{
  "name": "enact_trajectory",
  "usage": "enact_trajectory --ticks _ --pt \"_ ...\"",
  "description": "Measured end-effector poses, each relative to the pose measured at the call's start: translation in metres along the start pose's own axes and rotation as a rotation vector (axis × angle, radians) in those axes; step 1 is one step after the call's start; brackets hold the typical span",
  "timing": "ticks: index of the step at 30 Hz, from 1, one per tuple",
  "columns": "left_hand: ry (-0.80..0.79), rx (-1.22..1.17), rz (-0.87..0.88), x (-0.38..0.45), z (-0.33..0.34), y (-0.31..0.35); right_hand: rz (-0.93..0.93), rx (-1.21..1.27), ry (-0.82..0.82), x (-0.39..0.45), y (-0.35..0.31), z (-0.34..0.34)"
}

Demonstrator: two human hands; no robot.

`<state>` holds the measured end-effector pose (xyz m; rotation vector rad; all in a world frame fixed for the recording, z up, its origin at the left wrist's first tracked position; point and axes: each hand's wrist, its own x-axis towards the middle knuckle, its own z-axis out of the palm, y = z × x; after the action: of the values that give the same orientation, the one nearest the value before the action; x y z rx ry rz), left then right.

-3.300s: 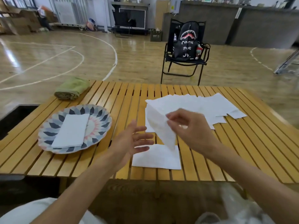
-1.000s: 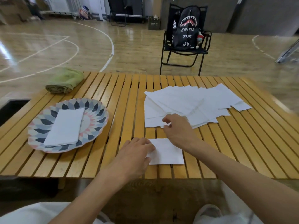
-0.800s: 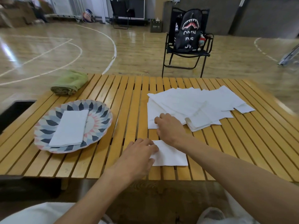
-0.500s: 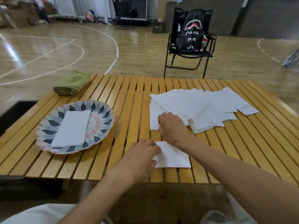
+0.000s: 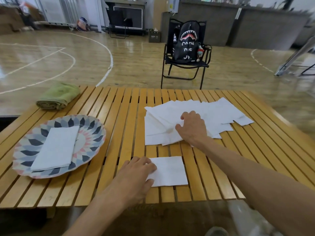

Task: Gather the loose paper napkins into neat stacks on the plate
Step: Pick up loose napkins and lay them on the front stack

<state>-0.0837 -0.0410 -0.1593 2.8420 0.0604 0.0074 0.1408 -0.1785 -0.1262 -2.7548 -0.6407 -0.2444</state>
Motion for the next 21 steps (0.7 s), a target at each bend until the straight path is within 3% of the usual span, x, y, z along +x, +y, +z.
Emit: enact_trajectory --ticks 4,11,15,21 --pt "-0.005 -0.002 -0.005 0.002 -0.002 0.002 -0.041 -0.179 -0.126 0.006 0.024 0.001" --pt "-0.028 -0.007 -0.008 0.001 -0.007 0.004 -0.054 -0.076 0.086 0.007 0.019 -0.007" --pt "0.009 -0.054 -0.018 0.000 -0.011 0.005 -0.067 0.055 0.135 0.009 0.012 -0.039" --pt "0.177 -0.278 -0.114 0.003 -0.022 0.007 -0.151 0.475 0.100 -0.017 -0.002 -0.120"
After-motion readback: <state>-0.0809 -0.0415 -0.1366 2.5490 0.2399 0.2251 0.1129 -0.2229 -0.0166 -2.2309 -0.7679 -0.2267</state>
